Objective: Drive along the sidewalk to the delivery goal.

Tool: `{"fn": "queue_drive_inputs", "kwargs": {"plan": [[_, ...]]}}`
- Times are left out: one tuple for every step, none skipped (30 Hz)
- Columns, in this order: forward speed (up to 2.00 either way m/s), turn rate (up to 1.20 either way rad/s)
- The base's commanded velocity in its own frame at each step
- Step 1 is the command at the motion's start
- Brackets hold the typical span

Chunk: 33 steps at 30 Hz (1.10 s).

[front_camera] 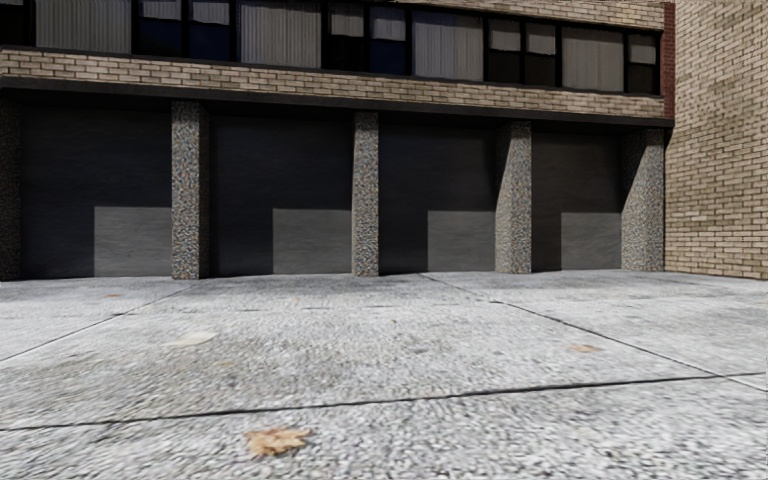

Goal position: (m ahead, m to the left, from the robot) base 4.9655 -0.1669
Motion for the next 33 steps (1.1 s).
{"fn": "queue_drive_inputs", "kwargs": {"plan": [[1.74,0.26],[1.74,0.26],[1.74,0.26],[1.74,0.26],[1.74,0.26],[1.74,0.26],[1.74,0.26],[1.74,0.26],[1.74,0.25],[1.74,0.25],[1.74,0.25],[1.74,0.25],[1.74,0.25],[1.74,0.25],[1.74,0.25],[1.74,0.25],[1.74,0.25],[1.74,0.25],[1.74,0.25],[1.74,0.21],[1.74,0.00],[1.74,0.00],[1.74,0.00],[1.74,0.00],[1.74,0.00],[1.74,0.00],[1.74,0.00],[1.74,0.00],[1.74,0.00],[1.74,0.00],[1.74,0.00],[1.74,0.00],[1.76,0.00]]}}
